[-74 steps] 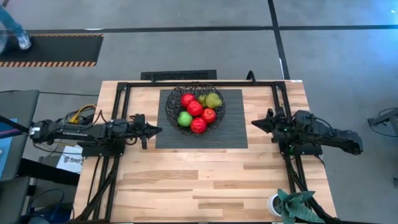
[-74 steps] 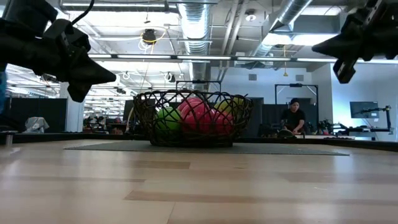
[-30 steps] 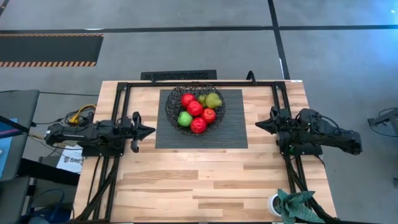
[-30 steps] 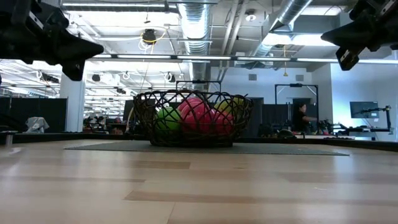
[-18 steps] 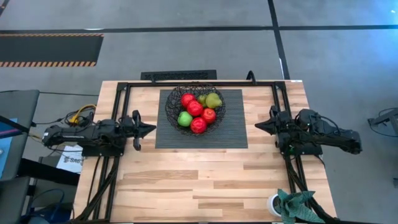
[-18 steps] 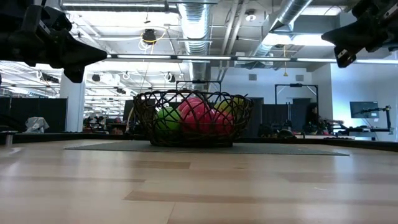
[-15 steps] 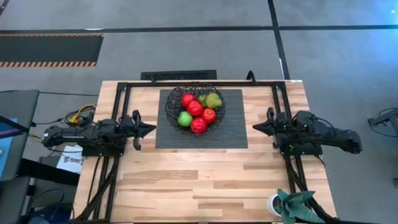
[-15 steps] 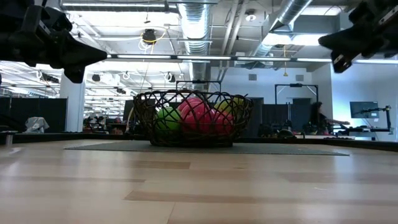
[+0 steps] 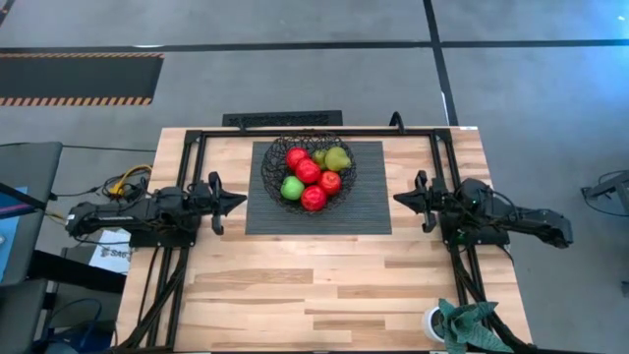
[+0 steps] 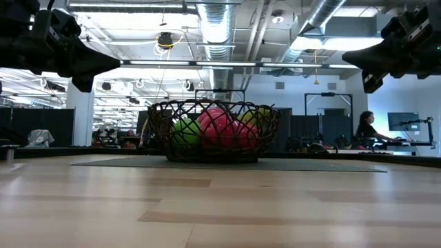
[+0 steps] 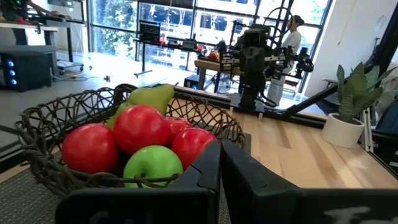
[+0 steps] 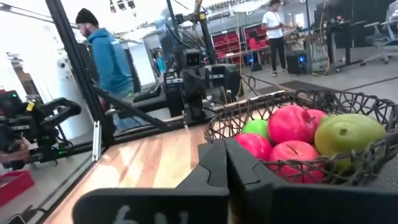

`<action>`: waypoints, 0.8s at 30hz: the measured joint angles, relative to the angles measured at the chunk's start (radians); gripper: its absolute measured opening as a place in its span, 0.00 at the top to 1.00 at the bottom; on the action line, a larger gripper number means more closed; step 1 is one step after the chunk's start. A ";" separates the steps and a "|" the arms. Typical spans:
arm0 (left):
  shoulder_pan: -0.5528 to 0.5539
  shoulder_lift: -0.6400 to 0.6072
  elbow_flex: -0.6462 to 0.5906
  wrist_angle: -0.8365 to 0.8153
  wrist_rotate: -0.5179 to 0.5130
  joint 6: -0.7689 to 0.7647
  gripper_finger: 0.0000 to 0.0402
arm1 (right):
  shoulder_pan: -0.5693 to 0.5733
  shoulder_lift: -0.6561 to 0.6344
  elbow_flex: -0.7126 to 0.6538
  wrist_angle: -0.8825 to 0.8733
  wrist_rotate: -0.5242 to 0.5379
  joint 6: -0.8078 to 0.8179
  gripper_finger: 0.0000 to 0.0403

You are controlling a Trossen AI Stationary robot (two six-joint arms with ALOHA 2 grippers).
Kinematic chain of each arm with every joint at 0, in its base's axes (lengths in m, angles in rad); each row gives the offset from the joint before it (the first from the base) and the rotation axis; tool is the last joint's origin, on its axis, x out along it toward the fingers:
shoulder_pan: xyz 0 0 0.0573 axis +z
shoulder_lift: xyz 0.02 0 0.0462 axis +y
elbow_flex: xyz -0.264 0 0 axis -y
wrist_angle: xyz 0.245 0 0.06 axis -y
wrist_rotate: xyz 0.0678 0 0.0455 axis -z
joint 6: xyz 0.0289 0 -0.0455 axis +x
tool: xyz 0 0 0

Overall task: Build produce basket
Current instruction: Return to Home Position

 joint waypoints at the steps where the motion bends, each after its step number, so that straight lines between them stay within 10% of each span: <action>1: 0.005 0.000 0.000 0.000 0.001 0.000 1.00 | -0.002 0.000 0.000 -0.002 0.000 0.000 1.00; 24: 0.030 0.000 0.000 -0.004 0.024 0.034 1.00 | -0.037 0.000 -0.001 -0.063 0.068 0.154 0.90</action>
